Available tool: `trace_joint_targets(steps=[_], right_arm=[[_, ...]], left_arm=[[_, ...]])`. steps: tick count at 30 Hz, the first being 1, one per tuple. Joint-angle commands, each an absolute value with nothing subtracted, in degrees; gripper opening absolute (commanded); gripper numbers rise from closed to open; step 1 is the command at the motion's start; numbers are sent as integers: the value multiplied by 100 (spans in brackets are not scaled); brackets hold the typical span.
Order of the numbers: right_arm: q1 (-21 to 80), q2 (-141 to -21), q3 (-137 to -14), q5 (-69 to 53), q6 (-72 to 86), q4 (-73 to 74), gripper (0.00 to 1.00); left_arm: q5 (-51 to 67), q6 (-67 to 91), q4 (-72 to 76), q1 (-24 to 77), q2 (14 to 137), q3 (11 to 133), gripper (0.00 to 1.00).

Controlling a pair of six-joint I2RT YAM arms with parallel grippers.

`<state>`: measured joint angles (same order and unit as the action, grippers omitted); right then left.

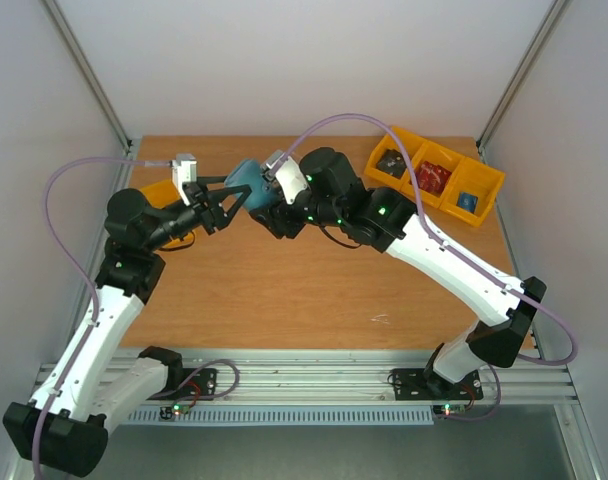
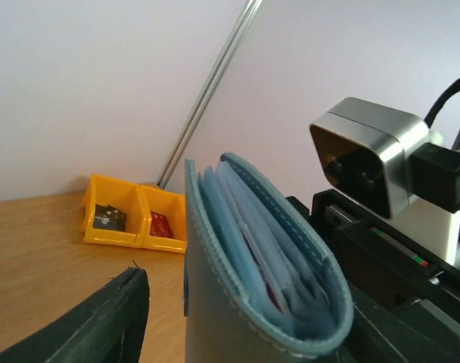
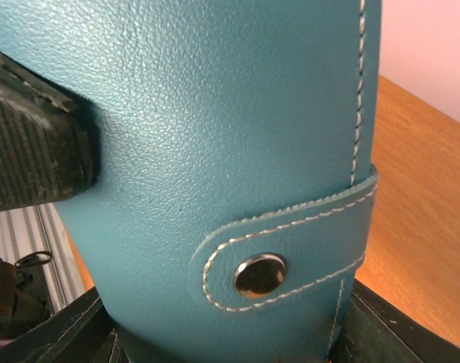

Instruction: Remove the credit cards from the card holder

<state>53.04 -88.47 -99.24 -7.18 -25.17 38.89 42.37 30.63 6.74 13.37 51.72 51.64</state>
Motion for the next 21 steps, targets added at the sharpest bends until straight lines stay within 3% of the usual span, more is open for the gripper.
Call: trace_joint_targets(steps=[1, 2, 5, 7, 9, 12, 14, 18, 21], right_arm=[[5353, -8699, -9933, -904, -2597, 3609, 59], [5353, -8701, -9938, -909, -2595, 3592, 59], [5353, -8701, -9931, -927, -2568, 3561, 59], [5353, -8673, -9906, -933, -2566, 3548, 59], [5350, -8631, -9854, -920, -2596, 3519, 61], [5351, -8629, -9890, -916, -2757, 3693, 81], [5353, -8604, -9980, -670, -2879, 3970, 87], [5351, -8404, -10098, 250, -3073, 4395, 88], [5353, -8514, -10552, 767, -3045, 4803, 81]], left_arm=[[4238, 3059, 781, 1371, 5219, 5302, 53], [4259, 3045, 780, 1379, 5220, 5307, 47], [4329, 3018, 813, 1430, 5193, 5268, 13], [4464, 2936, 887, 1460, 5165, 5233, 1], [4529, 2866, 935, 1471, 5123, 5194, 0], [4359, 2802, 872, 1482, 5045, 5136, 0], [3947, 2766, 630, 1484, 4992, 5109, 0], [3144, 2789, 383, 1479, 4904, 5036, 0], [3021, 2888, 371, 1488, 4910, 5002, 0]])
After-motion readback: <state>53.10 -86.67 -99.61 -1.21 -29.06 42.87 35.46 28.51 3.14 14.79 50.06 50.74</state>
